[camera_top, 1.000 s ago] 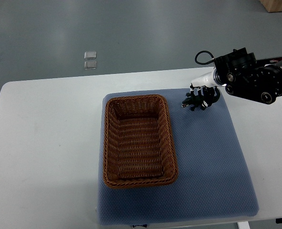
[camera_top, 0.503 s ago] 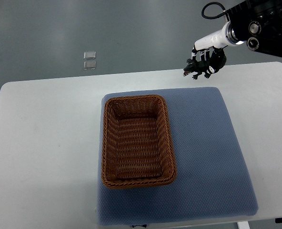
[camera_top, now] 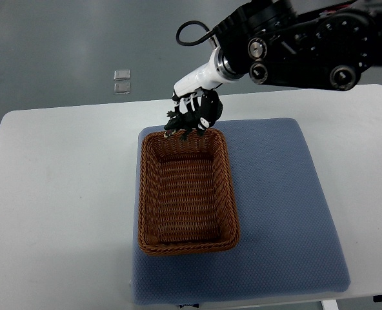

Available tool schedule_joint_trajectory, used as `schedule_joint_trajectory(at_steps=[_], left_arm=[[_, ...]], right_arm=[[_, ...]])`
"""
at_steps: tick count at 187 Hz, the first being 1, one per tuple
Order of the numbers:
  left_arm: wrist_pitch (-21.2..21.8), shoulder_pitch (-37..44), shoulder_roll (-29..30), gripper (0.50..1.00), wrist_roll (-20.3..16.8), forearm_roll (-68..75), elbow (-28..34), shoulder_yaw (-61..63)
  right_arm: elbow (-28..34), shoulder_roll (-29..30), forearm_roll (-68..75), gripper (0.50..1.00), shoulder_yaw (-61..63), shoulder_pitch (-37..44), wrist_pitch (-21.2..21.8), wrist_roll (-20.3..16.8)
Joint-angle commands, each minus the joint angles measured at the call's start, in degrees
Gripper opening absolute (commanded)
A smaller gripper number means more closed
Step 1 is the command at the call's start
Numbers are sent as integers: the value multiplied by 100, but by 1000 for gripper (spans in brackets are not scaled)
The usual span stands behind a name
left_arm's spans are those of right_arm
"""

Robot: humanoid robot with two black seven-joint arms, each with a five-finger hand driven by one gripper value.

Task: Place crocodile in brown basket with right hand
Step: 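Lift the crocodile with the right hand and carry it over the basket, then lower the crocodile into the wicker basket and open the right hand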

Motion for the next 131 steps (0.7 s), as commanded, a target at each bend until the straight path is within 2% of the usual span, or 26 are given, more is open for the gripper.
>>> schedule_joint_trajectory(at_steps=[1,20,55,131], left_arm=[[4,0,0,1000,-6,0,0,0],[-4,0,0,1000,3,0,0,-9],[4,0,0,1000,3,0,0,-9],[4,0,0,1000,-6,0,9,-9]], right_arm=[[-296,432,16,500,-8,-253,-104,-7],[-472,749,16,500,-16,-481,-148,-7],[-823,749,-37,500,-16,-832,-148,-7],[-1043,749,-46,500,-8,-1298,-333,-7]])
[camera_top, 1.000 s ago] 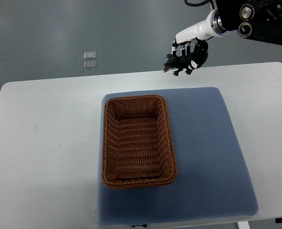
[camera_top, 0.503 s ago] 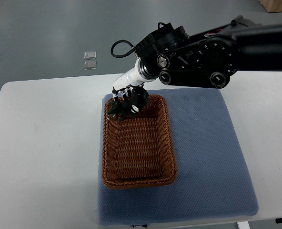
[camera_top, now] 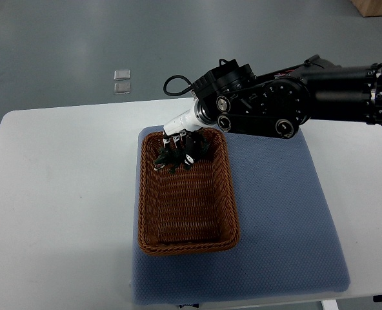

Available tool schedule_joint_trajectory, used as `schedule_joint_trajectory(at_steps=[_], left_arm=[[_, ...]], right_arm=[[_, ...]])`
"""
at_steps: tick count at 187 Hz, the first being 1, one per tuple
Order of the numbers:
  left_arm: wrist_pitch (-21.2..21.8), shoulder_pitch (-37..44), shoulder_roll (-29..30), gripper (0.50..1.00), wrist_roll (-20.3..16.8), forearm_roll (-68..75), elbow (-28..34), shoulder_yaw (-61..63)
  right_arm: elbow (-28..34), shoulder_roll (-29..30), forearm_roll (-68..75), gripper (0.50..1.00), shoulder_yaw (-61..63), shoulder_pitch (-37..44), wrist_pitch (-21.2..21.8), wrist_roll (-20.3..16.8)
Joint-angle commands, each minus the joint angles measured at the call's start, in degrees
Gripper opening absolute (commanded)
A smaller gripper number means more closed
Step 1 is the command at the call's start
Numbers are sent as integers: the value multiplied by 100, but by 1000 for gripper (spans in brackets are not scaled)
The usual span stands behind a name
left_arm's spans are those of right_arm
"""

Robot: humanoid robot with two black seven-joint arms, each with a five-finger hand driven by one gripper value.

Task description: Place crocodile in brown basket with right hand

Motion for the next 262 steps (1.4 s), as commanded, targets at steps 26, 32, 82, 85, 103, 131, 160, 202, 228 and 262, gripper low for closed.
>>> schedule_joint_trajectory(at_steps=[26,32,82,85,103,131,160,202,228,262], left_arm=[[1,0,0,1000,4,1,-9,17],[1,0,0,1000,-5,1,0,9],[1,0,0,1000,-5,-8,0,17],[1,0,0,1000,-5,-8,0,17],[1,0,0,1000,-5,1,0,17],[1,0,0,1000,4,1,0,17],[1,0,0,1000,-5,1,0,17],[1,0,0,1000,-5,1,0,17],[1,0,0,1000,4,1,0,9],[1,0,0,1000,4,1,0,17]], right_arm=[[-94,0,4,500,5,-248,-87,1],[-103,0,13,515,5,-292,-87,10],[-138,0,4,578,5,-503,-113,10],[-147,0,4,592,5,-520,-113,10],[-182,0,4,750,5,-626,-131,10],[-190,0,13,870,14,-722,-122,10],[-208,0,57,905,58,-670,-122,18],[-313,0,92,911,1050,-511,-104,36],[-577,0,101,909,1850,-573,-227,80],[-674,-158,303,909,3010,-1486,-1633,255]])
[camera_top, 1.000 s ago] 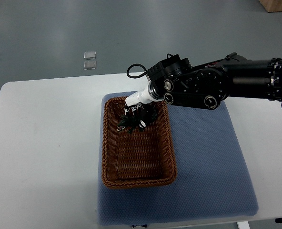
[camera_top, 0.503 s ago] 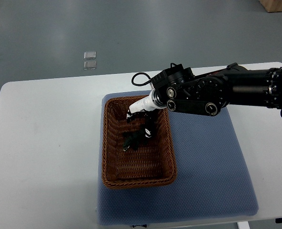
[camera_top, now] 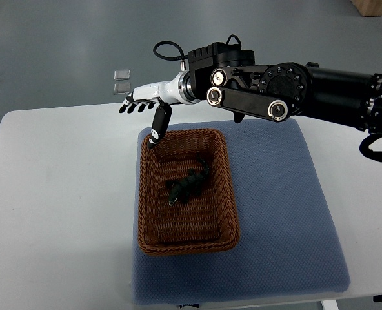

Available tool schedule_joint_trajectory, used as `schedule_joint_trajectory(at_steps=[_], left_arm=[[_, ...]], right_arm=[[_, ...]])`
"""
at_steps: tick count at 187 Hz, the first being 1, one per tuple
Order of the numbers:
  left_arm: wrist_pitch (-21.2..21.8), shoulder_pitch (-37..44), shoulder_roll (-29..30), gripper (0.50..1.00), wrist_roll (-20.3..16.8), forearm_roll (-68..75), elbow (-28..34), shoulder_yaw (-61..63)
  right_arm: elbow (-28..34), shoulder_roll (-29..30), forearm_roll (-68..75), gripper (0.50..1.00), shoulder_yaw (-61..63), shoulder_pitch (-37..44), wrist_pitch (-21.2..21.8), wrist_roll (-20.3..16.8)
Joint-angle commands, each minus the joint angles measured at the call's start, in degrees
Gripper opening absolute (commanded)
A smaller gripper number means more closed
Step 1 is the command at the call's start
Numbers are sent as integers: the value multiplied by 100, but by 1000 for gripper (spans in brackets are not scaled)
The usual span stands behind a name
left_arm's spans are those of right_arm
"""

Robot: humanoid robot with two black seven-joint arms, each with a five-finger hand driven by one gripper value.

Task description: Place crocodile in brown basket with right hand

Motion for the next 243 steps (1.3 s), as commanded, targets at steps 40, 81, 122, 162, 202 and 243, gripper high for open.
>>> schedule_joint_trajectory(at_steps=[40,81,122,162,202,243], left_arm=[[0,0,0,1000,1,1,0,10],[0,0,0,1000,1,1,0,10],[0,0,0,1000,1,10,-9,19],[0,0,0,1000,1,10,-27,19],[-9,0,0,1000,1,10,-27,19],[0,0,0,1000,1,10,-36,19]], right_arm=[[-33,-487,357,909,3089,-2232,-1837,706],[-33,-425,1200,909,6041,-3585,-1670,776],[-340,-504,2931,909,7070,-4481,-528,812],[-1087,-539,3451,913,7132,-4833,633,1075],[-1105,-601,3644,921,7123,-4904,738,1172],[-1078,-583,3670,921,7140,-4930,747,1190]])
